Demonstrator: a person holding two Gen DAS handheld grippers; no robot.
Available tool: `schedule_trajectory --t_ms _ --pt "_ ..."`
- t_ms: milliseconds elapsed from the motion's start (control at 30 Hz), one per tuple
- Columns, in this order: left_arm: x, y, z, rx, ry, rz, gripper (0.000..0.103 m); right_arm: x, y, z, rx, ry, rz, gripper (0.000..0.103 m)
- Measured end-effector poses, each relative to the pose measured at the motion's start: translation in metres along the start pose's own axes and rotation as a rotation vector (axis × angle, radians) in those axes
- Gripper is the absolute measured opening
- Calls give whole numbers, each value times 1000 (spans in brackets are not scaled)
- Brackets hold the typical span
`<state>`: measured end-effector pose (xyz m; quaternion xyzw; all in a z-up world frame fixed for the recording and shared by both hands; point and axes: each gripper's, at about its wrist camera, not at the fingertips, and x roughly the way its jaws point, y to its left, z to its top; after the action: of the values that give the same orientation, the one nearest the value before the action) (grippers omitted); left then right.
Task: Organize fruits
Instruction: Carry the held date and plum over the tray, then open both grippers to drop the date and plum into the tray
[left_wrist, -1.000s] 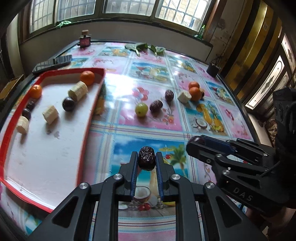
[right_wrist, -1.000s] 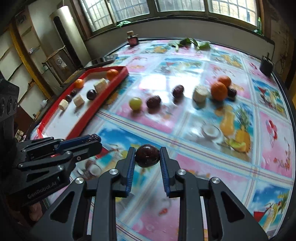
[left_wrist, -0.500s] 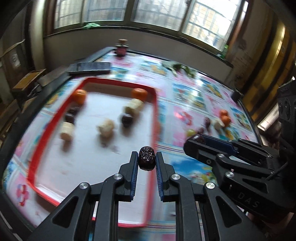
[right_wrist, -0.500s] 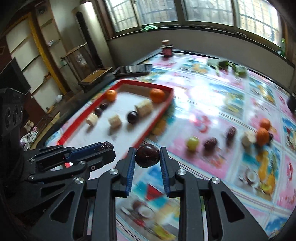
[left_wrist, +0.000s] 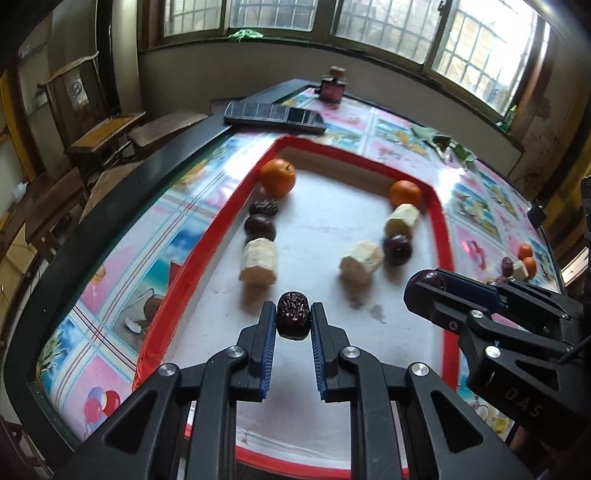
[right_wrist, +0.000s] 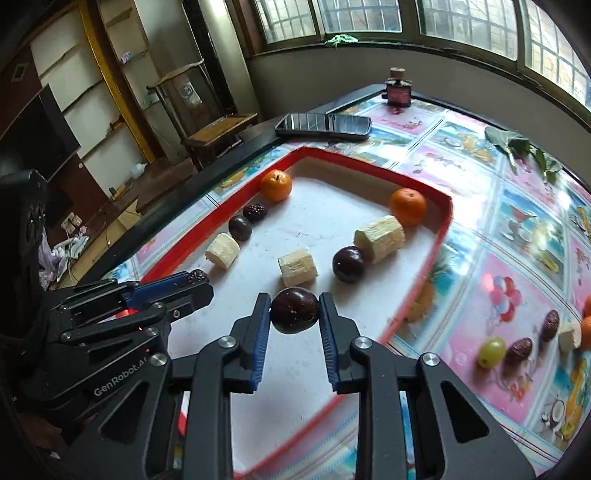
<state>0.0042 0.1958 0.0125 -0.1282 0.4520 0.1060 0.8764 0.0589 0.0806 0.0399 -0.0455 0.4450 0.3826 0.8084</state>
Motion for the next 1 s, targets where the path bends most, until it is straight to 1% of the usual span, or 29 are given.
schedule_trajectory --t_ms 200,400,633,700,800,833,867,900,933,967,1000 --pt "16 3 2 -5 29 2 17 22 -5 2 -1 45 -19 29" --pt "26 2 3 2 50 -3 17 31 -8 5 1 61 -29 29" --pt "28 0 5 15 48 2 17 37 -8 7 -8 71 -48 29" --pt "28 -1 5 22 48 2 19 38 -6 7 -18 73 -52 29" --pt "28 -4 5 29 51 1 28 40 -6 7 -22 79 -64 29" --pt "28 -4 4 29 52 7 36 41 -6 7 -21 83 -66 29" --pt "28 -3 4 25 53 23 42 41 -6 7 -18 86 -73 29" --pt "28 -2 4 16 52 27 45 42 -7 7 -15 91 -79 30" --pt "27 0 4 6 52 26 51 42 -8 7 -10 91 -78 30" --pt "27 2 4 -2 54 27 55 42 -9 7 -5 92 -77 30" --pt "27 3 4 -11 56 31 56 41 -9 7 0 93 -79 30"
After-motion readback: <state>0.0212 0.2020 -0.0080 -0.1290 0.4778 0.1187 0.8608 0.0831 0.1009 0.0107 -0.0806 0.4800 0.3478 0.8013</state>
